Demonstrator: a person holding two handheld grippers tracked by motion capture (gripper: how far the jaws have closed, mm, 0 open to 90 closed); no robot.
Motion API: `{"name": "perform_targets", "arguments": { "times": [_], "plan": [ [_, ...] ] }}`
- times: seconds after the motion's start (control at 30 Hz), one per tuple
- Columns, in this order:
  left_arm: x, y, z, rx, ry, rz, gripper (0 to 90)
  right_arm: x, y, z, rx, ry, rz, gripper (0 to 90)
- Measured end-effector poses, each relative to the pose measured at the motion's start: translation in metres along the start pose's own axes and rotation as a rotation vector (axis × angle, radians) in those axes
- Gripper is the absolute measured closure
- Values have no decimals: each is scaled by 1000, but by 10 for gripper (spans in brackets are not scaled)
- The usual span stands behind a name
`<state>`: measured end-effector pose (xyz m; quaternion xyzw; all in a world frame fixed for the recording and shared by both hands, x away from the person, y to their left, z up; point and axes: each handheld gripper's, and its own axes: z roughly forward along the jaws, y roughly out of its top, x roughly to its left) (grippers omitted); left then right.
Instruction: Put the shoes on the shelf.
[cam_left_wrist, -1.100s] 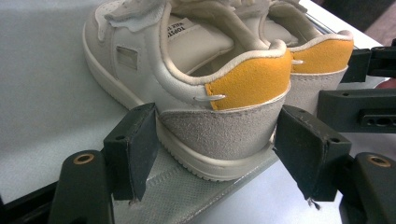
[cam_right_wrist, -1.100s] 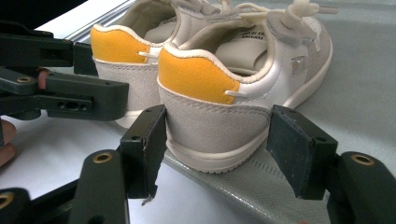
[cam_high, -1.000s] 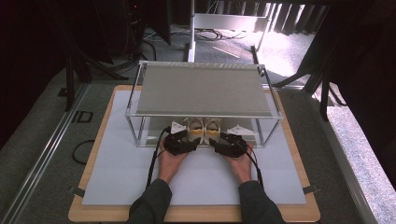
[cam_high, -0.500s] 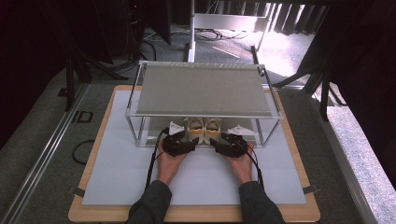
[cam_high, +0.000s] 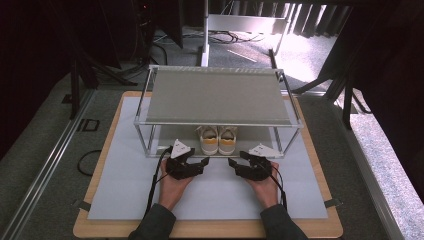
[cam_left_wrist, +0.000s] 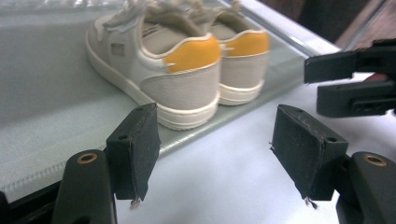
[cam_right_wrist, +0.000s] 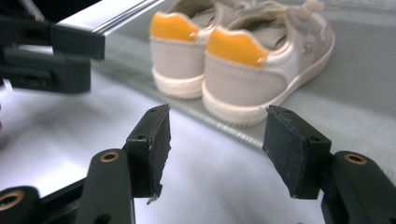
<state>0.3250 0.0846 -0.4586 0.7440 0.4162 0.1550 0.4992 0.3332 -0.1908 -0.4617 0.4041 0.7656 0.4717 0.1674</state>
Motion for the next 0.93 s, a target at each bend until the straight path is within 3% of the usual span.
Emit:
{"name": "perform_targets", "arguments": {
  "times": [0.13, 0.3, 0.67, 0.93],
  "plan": [
    [-5, -9, -15, 4, 11, 35, 322, 2, -10, -11, 14, -7, -18, 406],
    [-2, -21, -21, 34, 32, 53, 321, 1, -20, -19, 24, -32, -16, 406],
    [5, -38, -28, 40, 48, 4, 321, -8, -35, -32, 28, -61, 16, 411],
    [6, -40, -27, 45, 41, -2, 321, -16, -35, -35, 20, -76, 41, 415]
  ]
}}
